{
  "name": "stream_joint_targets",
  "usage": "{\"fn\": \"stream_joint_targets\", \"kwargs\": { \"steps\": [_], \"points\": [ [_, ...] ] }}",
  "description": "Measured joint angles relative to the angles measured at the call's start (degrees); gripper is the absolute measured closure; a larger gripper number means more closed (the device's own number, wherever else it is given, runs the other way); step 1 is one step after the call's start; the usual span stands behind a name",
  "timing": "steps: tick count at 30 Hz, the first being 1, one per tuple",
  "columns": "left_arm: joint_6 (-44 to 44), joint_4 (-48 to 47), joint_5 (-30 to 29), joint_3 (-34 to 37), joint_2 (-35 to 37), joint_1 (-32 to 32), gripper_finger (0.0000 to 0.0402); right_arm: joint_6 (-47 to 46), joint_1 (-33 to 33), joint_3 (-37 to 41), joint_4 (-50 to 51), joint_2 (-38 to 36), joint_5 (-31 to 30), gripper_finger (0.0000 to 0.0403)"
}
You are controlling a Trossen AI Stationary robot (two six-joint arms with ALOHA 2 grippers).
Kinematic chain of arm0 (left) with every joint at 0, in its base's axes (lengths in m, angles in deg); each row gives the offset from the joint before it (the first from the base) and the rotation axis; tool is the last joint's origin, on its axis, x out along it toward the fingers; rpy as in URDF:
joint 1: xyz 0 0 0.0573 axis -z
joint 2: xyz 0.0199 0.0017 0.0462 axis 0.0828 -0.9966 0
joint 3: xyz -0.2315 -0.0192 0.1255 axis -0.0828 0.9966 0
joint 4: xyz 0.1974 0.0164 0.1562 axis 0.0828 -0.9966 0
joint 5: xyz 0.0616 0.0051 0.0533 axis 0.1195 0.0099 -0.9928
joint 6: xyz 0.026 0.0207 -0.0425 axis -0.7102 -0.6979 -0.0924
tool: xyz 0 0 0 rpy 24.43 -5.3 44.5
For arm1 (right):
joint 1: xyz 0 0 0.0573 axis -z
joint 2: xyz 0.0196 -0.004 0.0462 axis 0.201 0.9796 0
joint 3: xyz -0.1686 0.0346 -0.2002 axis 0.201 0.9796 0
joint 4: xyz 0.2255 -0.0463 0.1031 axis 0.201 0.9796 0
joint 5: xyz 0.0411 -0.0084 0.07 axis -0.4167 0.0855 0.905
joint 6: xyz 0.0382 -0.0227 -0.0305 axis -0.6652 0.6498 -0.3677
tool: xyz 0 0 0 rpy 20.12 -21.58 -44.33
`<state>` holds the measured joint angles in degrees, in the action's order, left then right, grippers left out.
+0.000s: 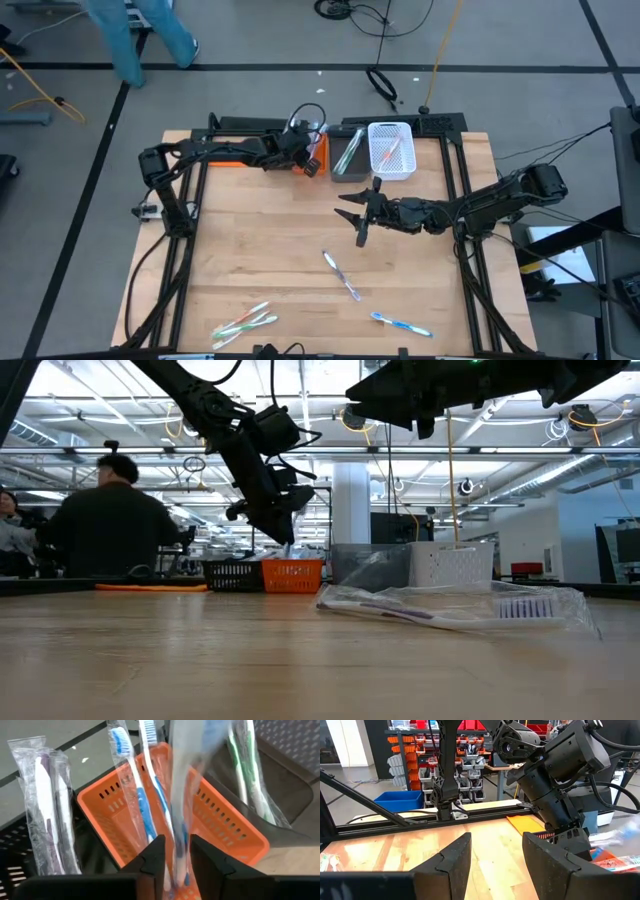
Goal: Pick & Place Toothbrushes
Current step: Put the blue toothbrush into the orange bin
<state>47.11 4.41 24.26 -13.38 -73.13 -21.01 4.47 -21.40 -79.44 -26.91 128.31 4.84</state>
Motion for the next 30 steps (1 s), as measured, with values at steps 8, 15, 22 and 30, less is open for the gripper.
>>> {"fn": "stream_joint_targets", "kwargs": {
  "steps": [8, 15, 22, 30],
  "points": [
    [0.1, 0.0, -0.2, 0.0, 0.0, 0.0, 0.0255, 0.0, 0.0, 0.0, 0.0, 0.0, 0.0, 0.0232],
    [-0.6, 0.0, -0.3, 0.0, 0.0, -0.3, 0.0239, 0.0, 0.0, 0.0, 0.8, 0.0, 0.0, 0.0232],
    [-3.0, -0.1, 0.7, 0.0, 0.1, -0.2, 0.0244, -4.0, 0.0, 0.0, 4.0, 0.0, 2.4, 0.0232],
    [-4.2, -0.7, 8.2, 0.1, 0.5, 0.9, 0.0243, -12.6, -0.5, 0.0, 15.9, 0.0, 14.9, 0.0232]
  ]
}}
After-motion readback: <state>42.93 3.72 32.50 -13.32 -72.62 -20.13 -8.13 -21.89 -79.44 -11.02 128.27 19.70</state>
